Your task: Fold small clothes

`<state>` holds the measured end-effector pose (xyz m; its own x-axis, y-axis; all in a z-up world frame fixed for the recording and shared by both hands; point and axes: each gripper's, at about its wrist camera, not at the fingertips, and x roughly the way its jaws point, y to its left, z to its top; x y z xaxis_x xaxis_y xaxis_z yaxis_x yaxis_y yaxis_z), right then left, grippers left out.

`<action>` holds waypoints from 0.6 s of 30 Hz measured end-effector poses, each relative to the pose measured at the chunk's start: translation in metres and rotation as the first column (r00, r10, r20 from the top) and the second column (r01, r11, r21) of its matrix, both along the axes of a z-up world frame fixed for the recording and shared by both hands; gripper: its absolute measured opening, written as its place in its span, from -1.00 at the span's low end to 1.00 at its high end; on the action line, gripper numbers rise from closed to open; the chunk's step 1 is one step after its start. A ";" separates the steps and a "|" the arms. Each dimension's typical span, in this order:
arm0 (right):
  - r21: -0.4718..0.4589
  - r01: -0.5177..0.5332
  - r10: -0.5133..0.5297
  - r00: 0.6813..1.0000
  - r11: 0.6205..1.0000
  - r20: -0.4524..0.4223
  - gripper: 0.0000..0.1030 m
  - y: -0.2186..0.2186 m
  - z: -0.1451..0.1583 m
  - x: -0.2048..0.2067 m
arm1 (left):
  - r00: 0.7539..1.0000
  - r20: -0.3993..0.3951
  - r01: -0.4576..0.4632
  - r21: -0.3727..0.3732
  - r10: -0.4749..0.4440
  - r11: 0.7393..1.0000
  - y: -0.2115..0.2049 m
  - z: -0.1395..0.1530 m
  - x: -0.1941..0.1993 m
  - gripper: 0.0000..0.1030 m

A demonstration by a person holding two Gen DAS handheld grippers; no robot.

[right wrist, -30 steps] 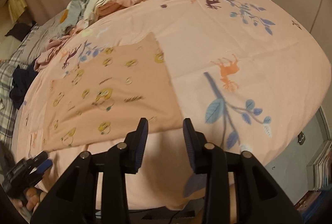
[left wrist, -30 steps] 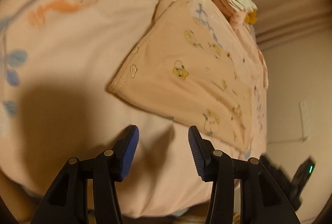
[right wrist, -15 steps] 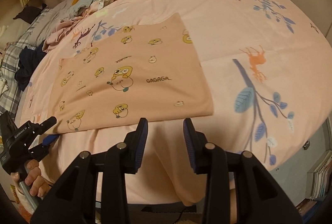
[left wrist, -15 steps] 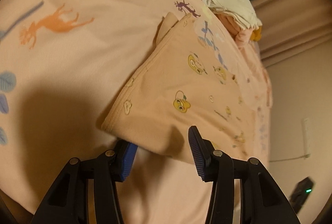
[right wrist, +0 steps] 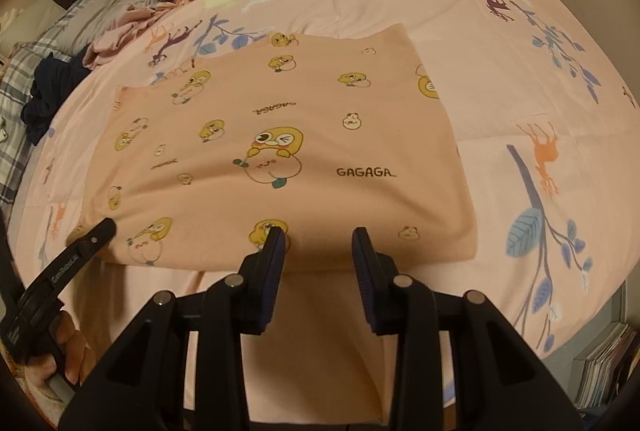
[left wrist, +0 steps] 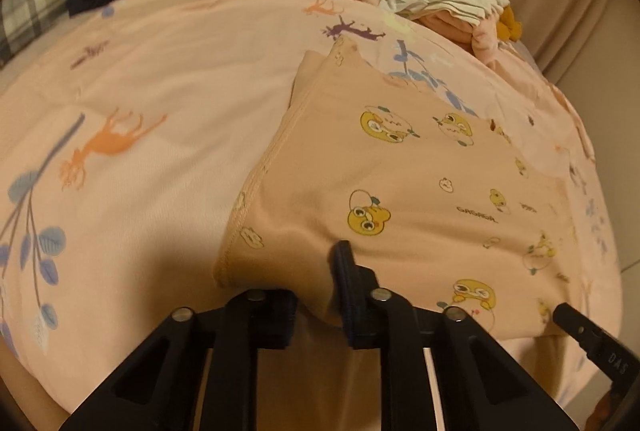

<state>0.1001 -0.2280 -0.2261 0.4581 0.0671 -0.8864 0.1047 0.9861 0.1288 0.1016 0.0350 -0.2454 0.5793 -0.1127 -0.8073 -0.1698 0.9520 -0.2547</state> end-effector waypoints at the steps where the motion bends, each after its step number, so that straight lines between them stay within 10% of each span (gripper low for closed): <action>1: -0.002 0.001 -0.001 1.000 1.000 -0.005 -0.25 0.000 -0.005 0.003 | 1.000 0.010 -0.003 0.019 0.003 1.000 -0.002 0.001 0.001 -0.79; 10: -0.057 -0.073 0.074 0.997 0.996 0.023 -0.07 -0.003 -0.019 -0.012 | 0.968 0.208 0.081 0.271 -0.140 0.959 -0.076 0.026 0.001 -0.92; 15: 0.084 0.090 -0.094 0.995 0.992 0.044 -0.06 -0.068 -0.005 -0.034 | 0.902 0.280 0.234 0.327 -0.330 0.916 -0.146 0.037 -0.006 -0.93; 18: 0.132 0.235 -0.243 0.969 0.963 0.048 -0.02 -0.115 -0.001 -0.055 | 0.865 0.182 0.419 0.252 -0.468 0.872 -0.182 0.021 -0.005 -0.96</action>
<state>0.0455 -0.3431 -0.2272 0.5289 0.0570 -0.8468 0.3230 0.9091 0.2630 0.0963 -0.1466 -0.2241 0.6771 -0.2543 -0.6906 0.3219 0.9462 -0.0328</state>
